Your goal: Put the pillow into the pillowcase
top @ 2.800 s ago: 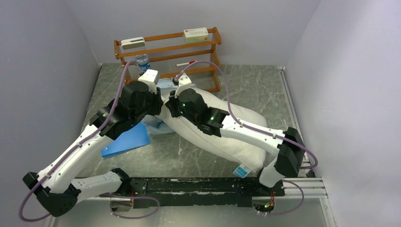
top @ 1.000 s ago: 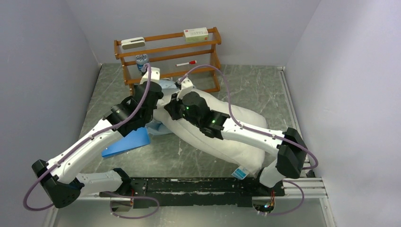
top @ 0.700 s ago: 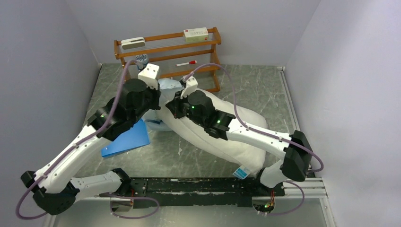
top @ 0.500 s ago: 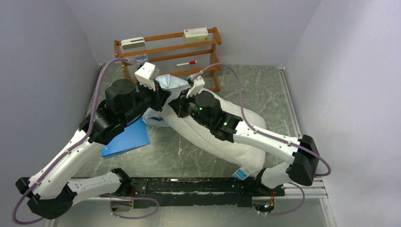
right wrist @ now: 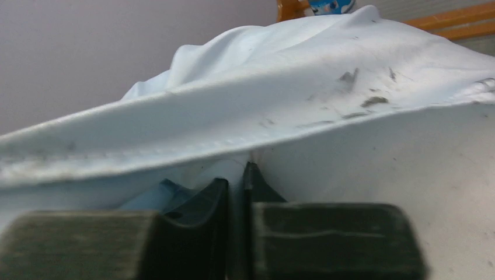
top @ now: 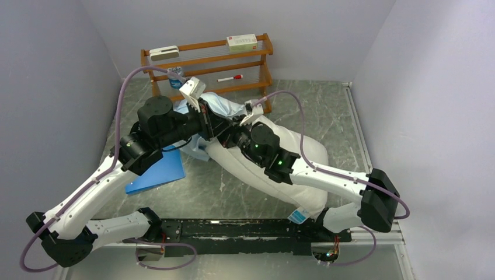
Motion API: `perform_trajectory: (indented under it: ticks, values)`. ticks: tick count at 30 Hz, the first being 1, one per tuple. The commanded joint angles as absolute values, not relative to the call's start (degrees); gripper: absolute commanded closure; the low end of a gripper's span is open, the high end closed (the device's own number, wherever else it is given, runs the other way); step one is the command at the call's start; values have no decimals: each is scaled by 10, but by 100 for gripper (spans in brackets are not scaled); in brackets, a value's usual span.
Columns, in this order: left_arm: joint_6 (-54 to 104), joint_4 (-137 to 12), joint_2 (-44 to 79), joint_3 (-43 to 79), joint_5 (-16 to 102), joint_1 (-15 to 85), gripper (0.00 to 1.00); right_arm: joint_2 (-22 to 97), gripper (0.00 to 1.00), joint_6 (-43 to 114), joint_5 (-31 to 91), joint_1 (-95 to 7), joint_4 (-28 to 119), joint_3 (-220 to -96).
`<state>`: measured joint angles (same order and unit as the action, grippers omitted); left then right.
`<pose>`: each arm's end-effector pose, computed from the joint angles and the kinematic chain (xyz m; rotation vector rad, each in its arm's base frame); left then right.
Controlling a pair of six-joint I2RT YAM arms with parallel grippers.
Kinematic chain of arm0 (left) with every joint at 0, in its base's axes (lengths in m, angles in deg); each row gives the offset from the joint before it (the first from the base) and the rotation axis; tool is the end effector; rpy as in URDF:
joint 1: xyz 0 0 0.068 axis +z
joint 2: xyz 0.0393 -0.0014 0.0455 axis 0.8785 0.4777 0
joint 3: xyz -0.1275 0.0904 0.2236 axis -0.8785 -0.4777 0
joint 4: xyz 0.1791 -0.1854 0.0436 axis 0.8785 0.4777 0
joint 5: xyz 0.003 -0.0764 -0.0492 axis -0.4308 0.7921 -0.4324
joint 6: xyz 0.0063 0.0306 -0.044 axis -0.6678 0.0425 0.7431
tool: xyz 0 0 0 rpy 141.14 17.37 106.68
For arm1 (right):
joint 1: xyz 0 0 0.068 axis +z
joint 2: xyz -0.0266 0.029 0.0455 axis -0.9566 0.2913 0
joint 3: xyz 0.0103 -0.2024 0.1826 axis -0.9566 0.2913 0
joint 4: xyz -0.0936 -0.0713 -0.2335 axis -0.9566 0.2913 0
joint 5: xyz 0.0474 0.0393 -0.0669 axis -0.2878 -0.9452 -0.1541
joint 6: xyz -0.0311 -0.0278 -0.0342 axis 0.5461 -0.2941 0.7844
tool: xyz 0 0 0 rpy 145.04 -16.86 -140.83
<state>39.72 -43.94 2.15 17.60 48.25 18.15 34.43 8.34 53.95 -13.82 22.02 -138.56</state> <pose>0.1573 -0.1600 0.4410 0.4601 1.7188 -1.0970 0.1744 0.2732 0.3381 -0.1235 1.6498 1.0460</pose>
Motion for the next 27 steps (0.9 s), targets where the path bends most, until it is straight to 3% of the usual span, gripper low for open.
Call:
perform_trajectory:
  ticks: [1, 5, 8, 11, 15, 21, 27]
  values:
    - [407, -420, -9, 168, 459, 169, 95, 307, 75, 66, 499, -136, 165, -1355]
    - [384, -368, -35, 147, 400, 169, 92, 243, 42, 115, 470, -136, 282, -1351]
    - [381, -363, -48, 130, 433, 169, 74, 202, 32, 147, 466, -136, 390, -1360]
    - [378, -348, -54, 124, 445, 169, 57, 159, 27, 167, 460, -137, 477, -1357]
    - [361, -311, -56, 138, 407, 169, 47, 134, 21, 192, 482, -142, 576, -1389]
    - [323, -267, -37, 171, 376, 168, 42, 145, 16, 240, 490, -186, 604, -1432]
    - [299, -232, 4, 190, 309, 169, 39, 213, 15, 262, 381, -281, 606, -1462]
